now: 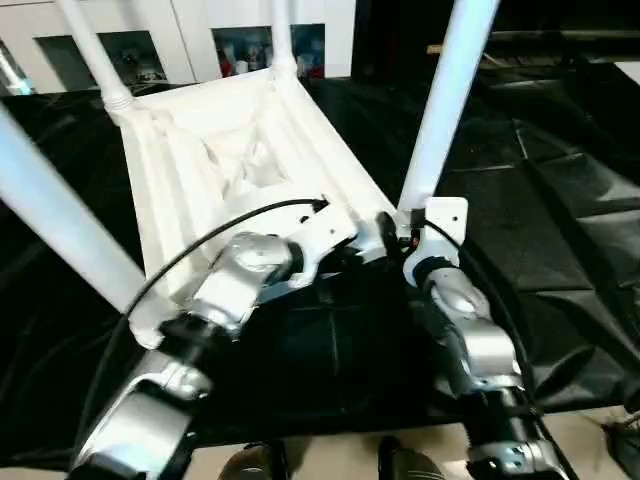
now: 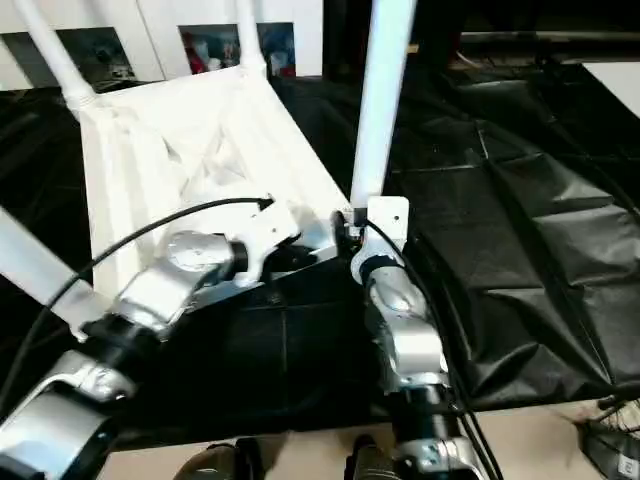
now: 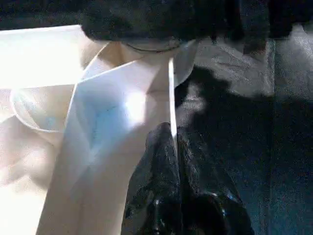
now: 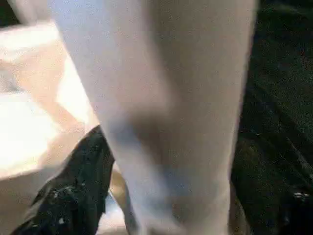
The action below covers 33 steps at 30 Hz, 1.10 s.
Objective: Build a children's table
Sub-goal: Rotate leg to tighten
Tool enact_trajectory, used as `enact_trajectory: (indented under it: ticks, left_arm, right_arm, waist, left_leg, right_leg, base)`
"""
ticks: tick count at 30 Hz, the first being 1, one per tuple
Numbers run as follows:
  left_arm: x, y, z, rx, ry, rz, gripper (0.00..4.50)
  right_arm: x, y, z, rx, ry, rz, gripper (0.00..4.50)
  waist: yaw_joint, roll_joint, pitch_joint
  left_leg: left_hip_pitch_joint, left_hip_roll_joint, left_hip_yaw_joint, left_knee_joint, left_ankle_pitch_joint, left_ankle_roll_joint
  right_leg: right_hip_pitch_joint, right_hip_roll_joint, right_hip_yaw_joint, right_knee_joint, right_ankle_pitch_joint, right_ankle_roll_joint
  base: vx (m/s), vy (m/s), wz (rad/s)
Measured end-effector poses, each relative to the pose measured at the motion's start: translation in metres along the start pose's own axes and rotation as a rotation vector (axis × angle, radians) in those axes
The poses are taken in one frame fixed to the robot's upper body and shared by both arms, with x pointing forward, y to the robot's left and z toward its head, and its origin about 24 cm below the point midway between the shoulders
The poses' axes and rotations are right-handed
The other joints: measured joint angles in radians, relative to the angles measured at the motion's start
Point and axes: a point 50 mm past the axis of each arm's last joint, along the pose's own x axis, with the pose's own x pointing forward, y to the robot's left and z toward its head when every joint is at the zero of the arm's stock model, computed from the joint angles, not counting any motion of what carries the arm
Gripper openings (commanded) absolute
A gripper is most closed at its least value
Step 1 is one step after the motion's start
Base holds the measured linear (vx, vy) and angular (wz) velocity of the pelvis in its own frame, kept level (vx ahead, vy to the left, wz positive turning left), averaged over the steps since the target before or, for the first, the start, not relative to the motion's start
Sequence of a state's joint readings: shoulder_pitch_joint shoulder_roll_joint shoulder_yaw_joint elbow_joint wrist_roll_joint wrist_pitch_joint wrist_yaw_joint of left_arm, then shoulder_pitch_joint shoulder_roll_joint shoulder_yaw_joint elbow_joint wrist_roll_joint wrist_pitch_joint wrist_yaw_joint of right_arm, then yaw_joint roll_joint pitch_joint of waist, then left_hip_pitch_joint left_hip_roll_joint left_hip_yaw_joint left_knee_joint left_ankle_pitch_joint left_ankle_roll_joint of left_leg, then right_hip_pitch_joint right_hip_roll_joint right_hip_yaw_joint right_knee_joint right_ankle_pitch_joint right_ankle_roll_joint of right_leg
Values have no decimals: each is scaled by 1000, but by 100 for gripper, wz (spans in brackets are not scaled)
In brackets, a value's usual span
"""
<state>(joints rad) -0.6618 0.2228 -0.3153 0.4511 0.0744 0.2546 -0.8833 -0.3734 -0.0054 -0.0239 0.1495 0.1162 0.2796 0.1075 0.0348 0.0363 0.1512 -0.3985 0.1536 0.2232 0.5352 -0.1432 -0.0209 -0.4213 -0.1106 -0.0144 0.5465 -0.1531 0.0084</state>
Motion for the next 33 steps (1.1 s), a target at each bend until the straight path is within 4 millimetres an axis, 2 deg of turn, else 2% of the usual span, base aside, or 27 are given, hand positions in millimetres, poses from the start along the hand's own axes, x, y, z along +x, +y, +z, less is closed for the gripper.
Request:
enact_trajectory:
  ticks: [4,9,14,21,33]
  left_arm:
    - [-16,-7,-8,12,-7,-83,0]
    - [-31,-8,-16,22,-7,-151,0]
    - [-44,-10,-23,16,-4,-210,0]
    - [-45,-18,-24,18,8,-280,0]
    - [-45,-19,-24,21,13,-307,0]
  right_arm:
    - [-24,-15,11,-132,23,243,377]
    - [-48,-27,7,-225,142,521,377]
    - [-61,-36,4,-308,251,714,377]
    - [-52,-33,6,-307,257,780,377]
    - [-54,-32,-2,-335,299,869,377]
  waist:
    - [5,2,-4]
    - [6,9,-11]
    - [5,9,-11]
    - [8,8,-11]
    - [16,8,-11]
  left_leg:
    - [2,5,0,4,0,0]
    - [-4,20,0,18,1,1]
    - [-4,22,0,20,2,3]
    - [-4,21,0,30,-1,-2]
    - [-4,21,0,32,-1,-2]
  right_leg:
    - [1,2,0,15,3,5]
    - [1,15,-1,19,0,13]
    - [0,17,-1,21,-1,12]
    - [0,15,1,29,-1,11]
    - [1,15,2,30,-1,10]
  base:
    - [49,-46,7]
    - [53,-23,1]
    - [0,0,0]
    - [0,0,0]
    - [0,0,0]
